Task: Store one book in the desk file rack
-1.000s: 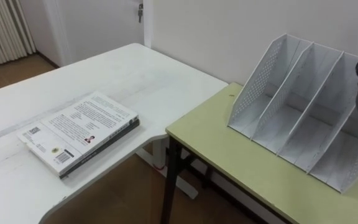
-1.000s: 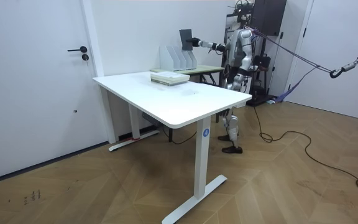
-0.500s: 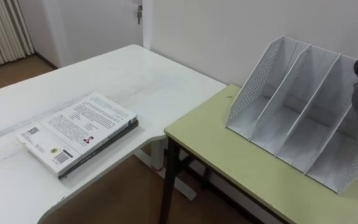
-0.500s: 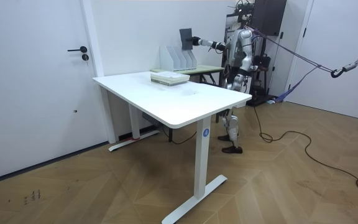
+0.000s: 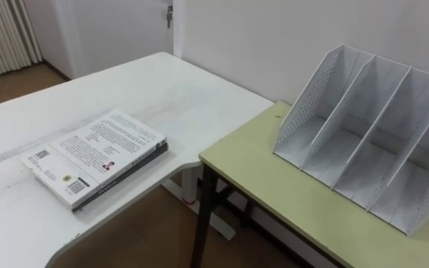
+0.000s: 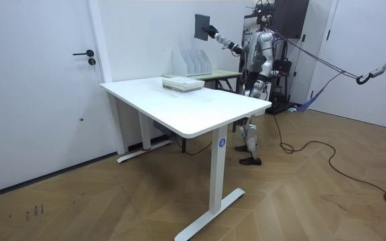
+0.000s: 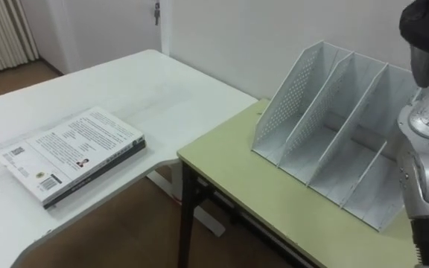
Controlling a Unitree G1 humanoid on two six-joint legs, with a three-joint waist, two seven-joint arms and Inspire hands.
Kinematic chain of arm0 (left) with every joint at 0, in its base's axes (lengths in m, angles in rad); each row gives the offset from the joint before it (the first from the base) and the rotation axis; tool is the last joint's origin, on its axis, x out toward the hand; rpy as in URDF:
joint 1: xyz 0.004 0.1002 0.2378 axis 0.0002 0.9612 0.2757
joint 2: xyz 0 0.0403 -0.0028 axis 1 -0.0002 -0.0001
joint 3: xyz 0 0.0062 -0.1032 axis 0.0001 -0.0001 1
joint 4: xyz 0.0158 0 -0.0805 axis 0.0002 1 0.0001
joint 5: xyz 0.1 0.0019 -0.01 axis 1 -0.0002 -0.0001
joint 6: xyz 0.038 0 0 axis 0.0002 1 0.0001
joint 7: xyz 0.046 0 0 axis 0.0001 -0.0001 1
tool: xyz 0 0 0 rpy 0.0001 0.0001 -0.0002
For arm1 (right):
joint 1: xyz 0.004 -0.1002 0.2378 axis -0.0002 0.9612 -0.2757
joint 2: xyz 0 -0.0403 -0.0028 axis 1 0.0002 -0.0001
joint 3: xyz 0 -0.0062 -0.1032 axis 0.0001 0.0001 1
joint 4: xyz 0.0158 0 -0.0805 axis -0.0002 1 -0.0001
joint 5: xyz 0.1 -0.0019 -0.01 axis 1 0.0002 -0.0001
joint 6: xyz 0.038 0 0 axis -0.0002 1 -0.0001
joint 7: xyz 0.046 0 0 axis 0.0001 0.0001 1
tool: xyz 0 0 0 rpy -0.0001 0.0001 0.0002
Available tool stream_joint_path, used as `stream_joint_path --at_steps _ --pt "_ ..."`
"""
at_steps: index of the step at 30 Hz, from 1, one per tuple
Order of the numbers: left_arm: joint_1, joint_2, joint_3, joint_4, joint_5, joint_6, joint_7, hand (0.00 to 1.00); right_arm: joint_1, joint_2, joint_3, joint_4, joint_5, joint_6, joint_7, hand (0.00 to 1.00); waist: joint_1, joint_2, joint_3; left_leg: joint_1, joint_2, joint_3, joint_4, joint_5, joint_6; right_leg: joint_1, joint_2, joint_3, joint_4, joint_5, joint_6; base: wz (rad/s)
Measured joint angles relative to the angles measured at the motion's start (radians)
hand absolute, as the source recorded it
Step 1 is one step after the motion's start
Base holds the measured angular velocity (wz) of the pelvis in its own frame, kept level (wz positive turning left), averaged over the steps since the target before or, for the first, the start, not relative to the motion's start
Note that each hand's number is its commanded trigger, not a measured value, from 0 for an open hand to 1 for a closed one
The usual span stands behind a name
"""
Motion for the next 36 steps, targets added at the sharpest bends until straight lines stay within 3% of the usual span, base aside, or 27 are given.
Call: stream_joint_path --at_steps 17,28,36 --pt "0.000 0.000 0.000 0.001 0.001 -0.010 0.001 0.00 0.000 0.000 0.001 0.000 -0.003 -0.013 0.000 1.00 0.004 0.001 0.0008 -0.006 0.000 -0.006 -0.002 0.000 0.000 0.000 0.000 -0.009 -0.004 0.000 0.000 0.00" --pt "-0.007 0.000 0.000 0.024 0.000 -0.010 0.002 0.00 0.004 0.000 0.003 0.003 -0.003 -0.018 0.004 1.00 -0.002 0.016 0.0108 -0.005 0.000 -0.008 -0.002 0.000 0.000 0.002 -0.001 -0.010 -0.003 0.000 0.000 0.00" --pt "-0.017 0.000 -0.010 0.039 0.000 -0.014 0.027 0.00 0.008 0.001 0.005 0.083 0.017 -0.028 0.013 1.00 -0.003 0.018 0.0119 -0.008 0.000 -0.008 -0.003 0.000 0.000 0.001 -0.001 -0.011 -0.004 0.000 0.000 0.00"
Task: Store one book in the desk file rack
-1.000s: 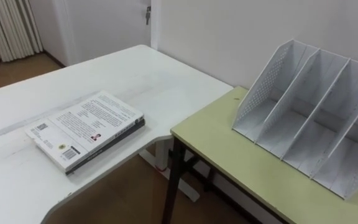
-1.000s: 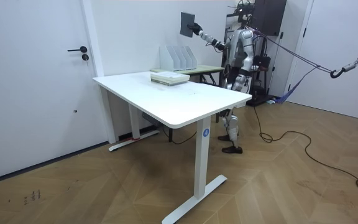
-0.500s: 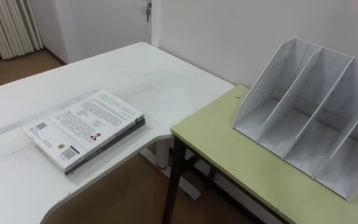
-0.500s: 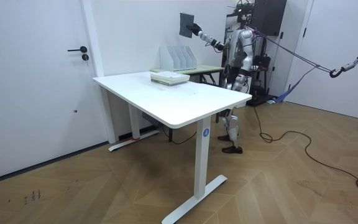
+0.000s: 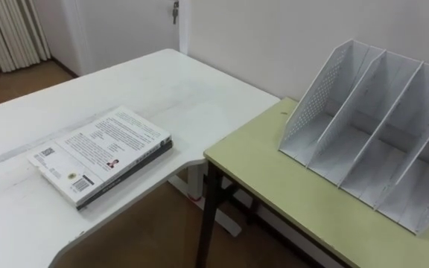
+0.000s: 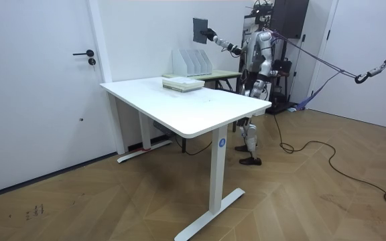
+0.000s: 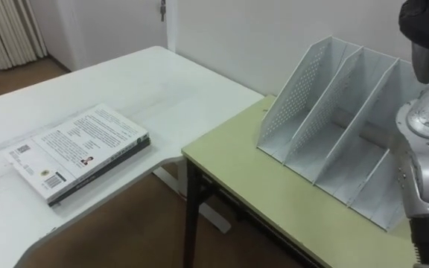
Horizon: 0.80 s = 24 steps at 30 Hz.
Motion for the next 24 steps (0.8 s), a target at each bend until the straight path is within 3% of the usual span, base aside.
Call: stream_joint_path --at_steps 14,15,16,17,18,19,24 --pt "0.005 0.000 0.000 -0.009 0.000 0.008 0.042 0.00 0.024 0.000 -0.001 0.139 0.195 -0.001 0.036 1.00 0.000 0.004 -0.0048 -0.009 0.000 -0.003 0.006 0.000 0.000 -0.002 -0.001 -0.010 -0.003 0.000 0.000 0.01" --pt "0.005 0.000 0.001 -0.013 0.000 0.014 0.043 0.00 0.040 0.001 -0.001 0.139 0.220 -0.001 0.051 0.62 0.001 0.005 -0.0054 -0.010 0.000 -0.003 0.007 0.000 0.000 -0.002 -0.002 -0.012 -0.003 0.000 0.000 0.00" --pt "0.007 0.000 0.001 -0.021 0.000 0.024 0.044 0.00 0.049 0.002 0.002 0.149 0.232 0.000 0.063 0.52 0.002 0.006 -0.0063 -0.010 0.000 -0.003 0.008 0.000 0.000 -0.002 -0.003 -0.011 -0.002 0.000 0.000 0.00" --pt "0.008 0.000 0.001 -0.024 0.000 0.026 0.044 0.00 0.049 0.002 0.003 0.159 0.238 0.000 0.070 0.52 0.002 0.007 -0.0069 -0.010 0.000 -0.003 0.008 0.000 0.000 -0.002 -0.003 -0.011 -0.001 0.000 0.000 0.00" --pt "0.009 0.000 0.001 -0.028 0.001 0.028 0.044 0.00 0.053 0.002 0.004 0.167 0.251 0.006 0.078 0.22 0.002 0.009 -0.0080 -0.010 -0.001 -0.003 0.009 0.000 0.000 -0.003 -0.003 -0.011 -0.001 0.000 0.000 0.00" --pt "0.010 0.000 0.000 -0.028 0.000 0.030 0.044 0.00 0.058 0.002 0.006 0.170 0.256 0.010 0.081 0.00 0.002 0.011 -0.0093 -0.009 -0.001 -0.003 0.010 0.000 0.000 -0.002 -0.003 -0.011 0.000 0.000 0.000 0.00" --pt "0.016 0.001 -0.006 -0.028 0.000 0.035 0.037 0.00 0.063 0.005 0.007 0.215 0.258 0.010 0.092 0.00 0.002 0.021 -0.0145 -0.006 0.000 -0.003 0.012 0.000 0.000 0.001 -0.003 -0.011 0.002 0.001 -0.001 0.00"
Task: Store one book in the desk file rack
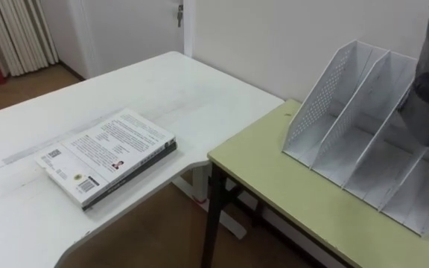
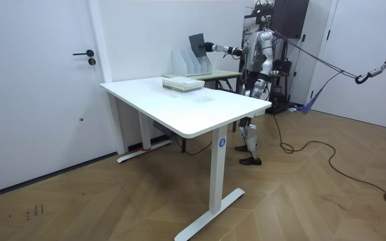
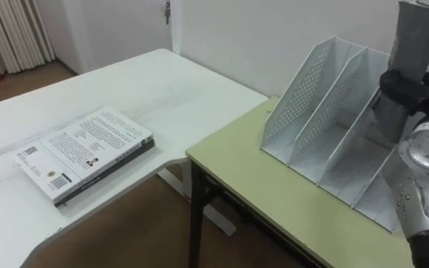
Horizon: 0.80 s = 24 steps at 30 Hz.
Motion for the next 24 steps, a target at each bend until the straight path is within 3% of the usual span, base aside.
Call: stream_joint_path --at_steps 3,12,24 --pt "0.006 0.000 0.000 0.000 0.000 0.000 -0.006 0.00 0.004 0.000 0.000 0.000 0.000 0.000 0.006 0.00 0.000 0.003 -0.0007 0.000 0.001 0.000 0.002 0.000 0.000 0.000 0.000 0.000 0.001 0.001 -0.001 0.00" --pt "0.008 0.003 0.013 -0.012 0.003 0.001 -0.015 0.00 0.003 0.000 -0.001 -0.006 0.000 -0.001 0.012 0.00 0.002 -0.006 0.0072 -0.003 0.000 0.004 0.002 0.000 0.000 -0.003 0.000 0.004 -0.003 0.000 0.000 0.00" --pt "0.006 0.004 0.014 -0.016 0.001 0.008 -0.014 0.00 0.003 0.000 -0.001 -0.047 0.001 -0.002 0.018 0.00 0.000 -0.006 0.0057 -0.018 0.000 0.004 -0.003 0.000 0.000 -0.018 0.000 -0.002 -0.002 0.000 0.000 0.00"
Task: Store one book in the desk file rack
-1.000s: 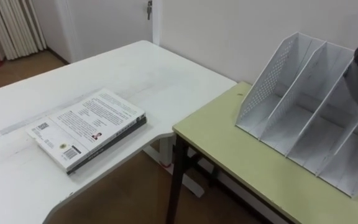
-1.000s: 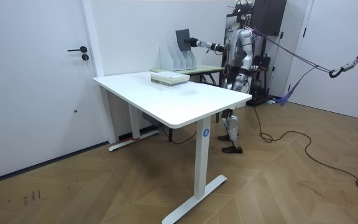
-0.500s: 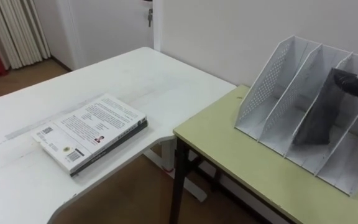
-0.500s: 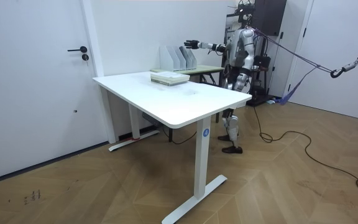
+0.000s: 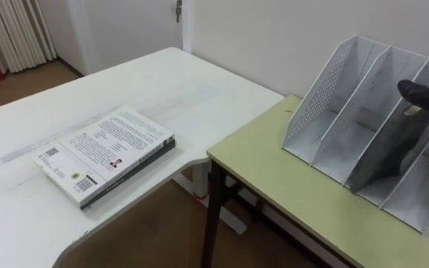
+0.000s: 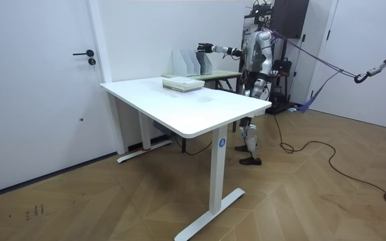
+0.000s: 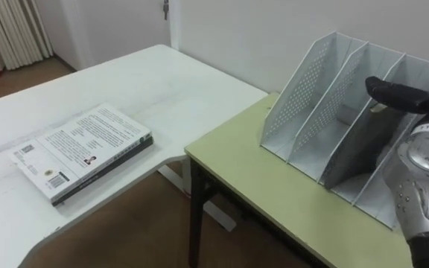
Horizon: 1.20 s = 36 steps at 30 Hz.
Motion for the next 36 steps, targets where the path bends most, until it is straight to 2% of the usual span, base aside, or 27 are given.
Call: stream_joint_path --at_steps 6,9,14,15,20,23,26,29,31,32,34,35,36 --pt "-0.002 0.001 0.001 0.011 -0.002 -0.003 -0.009 0.00 0.000 0.000 0.001 -0.057 0.000 -0.001 -0.003 0.00 0.005 -0.001 -0.0003 0.009 0.000 0.002 -0.001 0.000 0.000 0.007 0.001 0.003 0.000 0.000 0.000 0.00" --pt "-0.015 0.002 -0.001 0.046 -0.002 -0.020 -0.010 0.00 0.000 0.000 0.002 -0.103 -0.002 -0.021 -0.013 0.00 0.004 -0.003 0.0018 0.023 0.001 0.008 -0.003 0.000 0.000 0.018 0.002 0.011 -0.002 0.000 0.000 -0.03" --pt "-0.018 0.003 0.001 0.065 -0.002 -0.027 -0.011 0.00 0.003 0.000 0.009 -0.253 -0.029 -0.025 -0.024 0.00 0.002 -0.003 0.0056 0.027 0.001 0.012 -0.007 0.000 0.000 0.016 0.003 0.018 -0.003 0.000 0.000 -0.05" --pt "-0.022 0.003 0.000 0.074 -0.002 -0.032 -0.012 0.00 0.003 0.000 0.009 -0.285 -0.038 -0.036 -0.025 0.00 0.002 -0.004 0.0058 0.029 0.001 0.013 -0.007 0.000 0.000 0.015 0.004 0.020 -0.004 0.000 0.000 0.00" --pt "-0.032 0.003 -0.007 0.087 0.000 -0.041 -0.011 0.00 0.049 0.000 0.030 -0.473 -0.046 -0.058 -0.011 0.00 0.000 0.000 0.0039 0.027 0.001 0.015 -0.010 0.000 0.000 0.015 0.006 0.027 -0.015 0.001 0.002 0.00" --pt "-0.033 0.003 -0.006 0.086 -0.001 -0.042 -0.014 0.00 0.079 0.000 0.033 -0.567 -0.046 -0.059 0.052 0.00 0.001 0.001 0.0030 0.028 0.001 0.018 -0.012 0.000 0.000 0.017 0.006 0.027 -0.014 0.001 0.002 -0.02" --pt "-0.031 0.001 -0.006 0.091 -0.003 -0.047 -0.019 0.00 0.087 0.001 0.050 -0.627 -0.046 -0.059 0.160 0.00 -0.002 0.003 0.0021 0.028 0.002 0.028 -0.013 0.000 0.000 0.017 0.006 0.030 -0.012 0.002 0.002 -0.07" --pt "-0.028 0.001 0.002 0.092 -0.001 -0.050 -0.039 0.00 0.091 0.001 0.076 -0.683 -0.017 -0.057 0.305 0.00 -0.001 0.005 0.0011 0.032 0.004 0.037 -0.013 0.000 0.000 0.019 0.006 0.033 -0.013 0.004 0.001 -0.05" --pt "-0.027 0.003 0.003 0.092 0.000 -0.050 -0.043 0.00 0.091 0.001 0.103 -0.702 0.058 -0.055 0.436 0.00 0.001 0.005 0.0006 0.033 0.006 0.038 -0.014 0.000 0.000 0.019 0.007 0.038 -0.013 0.005 0.000 0.00" --pt "-0.027 0.004 0.002 0.092 -0.002 -0.050 -0.044 0.00 0.091 0.001 0.115 -0.705 0.082 -0.054 0.469 0.00 0.000 0.005 0.0007 0.034 0.006 0.038 -0.014 0.000 0.000 0.020 0.007 0.039 -0.012 0.006 0.000 0.00" --pt "-0.025 0.009 0.001 0.092 -0.004 -0.048 -0.061 0.00 0.102 0.001 0.171 -0.714 0.130 -0.033 0.609 0.00 0.002 0.002 0.0024 0.038 0.008 0.041 -0.015 0.000 0.000 0.019 0.007 0.041 -0.007 0.007 -0.001 -0.04" --pt "-0.026 0.012 0.001 0.091 -0.004 -0.047 -0.065 0.00 0.105 0.000 0.186 -0.713 0.136 -0.027 0.647 0.00 0.004 0.000 0.0035 0.038 0.009 0.041 -0.015 0.000 0.000 0.018 0.008 0.040 -0.005 0.007 -0.001 0.00" --pt "-0.029 0.020 0.000 0.091 -0.004 -0.041 -0.078 0.00 0.113 0.000 0.216 -0.713 0.138 -0.007 0.718 0.00 0.002 -0.005 0.0058 0.033 0.010 0.041 -0.015 0.000 0.000 0.016 0.007 0.039 -0.002 0.007 -0.002 0.00"
